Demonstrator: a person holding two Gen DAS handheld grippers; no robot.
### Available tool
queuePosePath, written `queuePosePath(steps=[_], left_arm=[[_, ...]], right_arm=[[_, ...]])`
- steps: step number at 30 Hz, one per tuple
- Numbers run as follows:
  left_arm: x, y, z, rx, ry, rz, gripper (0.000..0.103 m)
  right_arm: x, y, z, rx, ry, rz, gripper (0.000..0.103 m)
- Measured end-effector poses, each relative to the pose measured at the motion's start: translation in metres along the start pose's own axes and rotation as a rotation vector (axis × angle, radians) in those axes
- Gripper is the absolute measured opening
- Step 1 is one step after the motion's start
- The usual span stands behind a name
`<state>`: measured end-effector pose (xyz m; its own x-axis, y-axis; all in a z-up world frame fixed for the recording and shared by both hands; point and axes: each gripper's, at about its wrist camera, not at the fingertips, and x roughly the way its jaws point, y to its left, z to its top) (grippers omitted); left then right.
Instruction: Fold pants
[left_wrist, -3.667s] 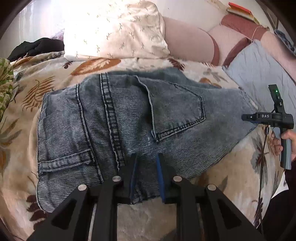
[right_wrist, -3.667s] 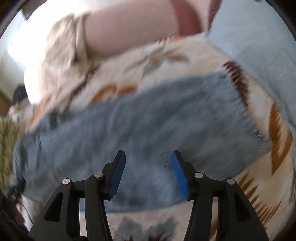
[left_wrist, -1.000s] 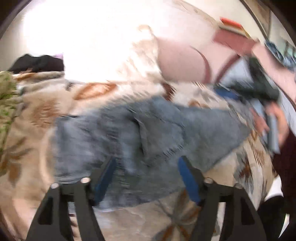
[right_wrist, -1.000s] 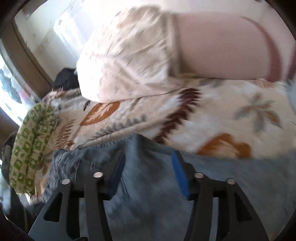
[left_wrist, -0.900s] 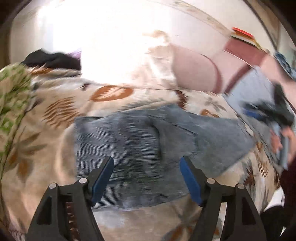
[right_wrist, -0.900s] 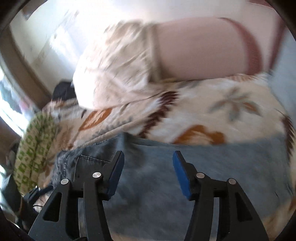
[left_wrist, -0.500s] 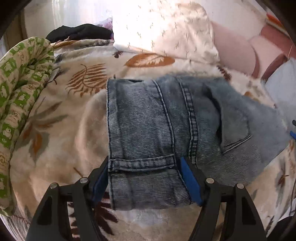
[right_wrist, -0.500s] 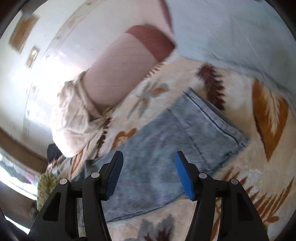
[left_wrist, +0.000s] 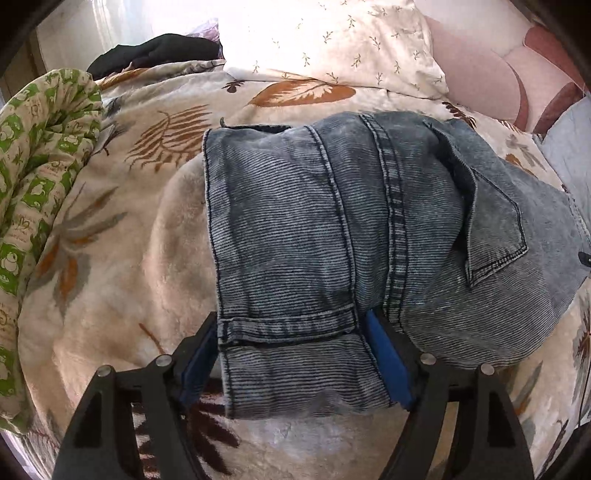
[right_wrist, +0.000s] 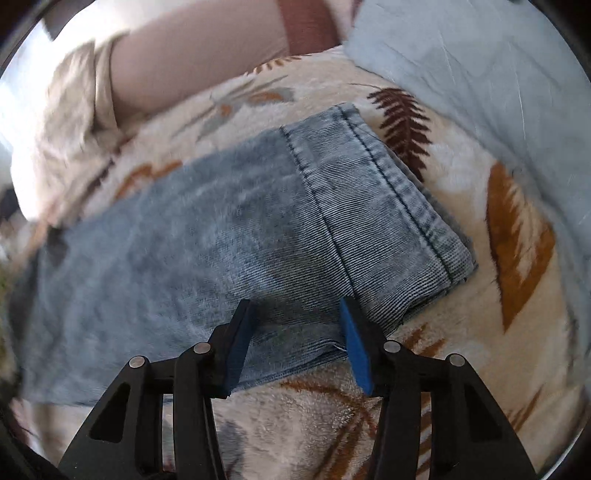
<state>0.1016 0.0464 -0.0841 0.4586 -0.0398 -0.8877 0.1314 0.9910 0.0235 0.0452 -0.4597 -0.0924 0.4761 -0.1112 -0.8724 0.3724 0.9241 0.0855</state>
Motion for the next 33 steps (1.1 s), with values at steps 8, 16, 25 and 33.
queuePosePath(steps=[8, 16, 25, 33], left_arm=[[-0.014, 0.011, -0.004, -0.122, -0.051, -0.007, 0.090], [-0.091, -0.031, -0.009, -0.067, -0.278, -0.101, 0.092], [-0.097, -0.165, 0.047, 0.273, -0.219, -0.161, 0.092], [-0.059, -0.289, 0.087, 0.544, -0.098, -0.288, 0.092]], right_arm=[[-0.020, -0.006, -0.009, 0.000, -0.055, 0.030, 0.050], [-0.095, -0.090, -0.031, 0.466, -0.226, 0.439, 0.073], [-0.055, -0.143, -0.062, 0.858, -0.142, 0.646, 0.074], [-0.027, -0.155, -0.051, 0.924, -0.085, 0.653, 0.074]])
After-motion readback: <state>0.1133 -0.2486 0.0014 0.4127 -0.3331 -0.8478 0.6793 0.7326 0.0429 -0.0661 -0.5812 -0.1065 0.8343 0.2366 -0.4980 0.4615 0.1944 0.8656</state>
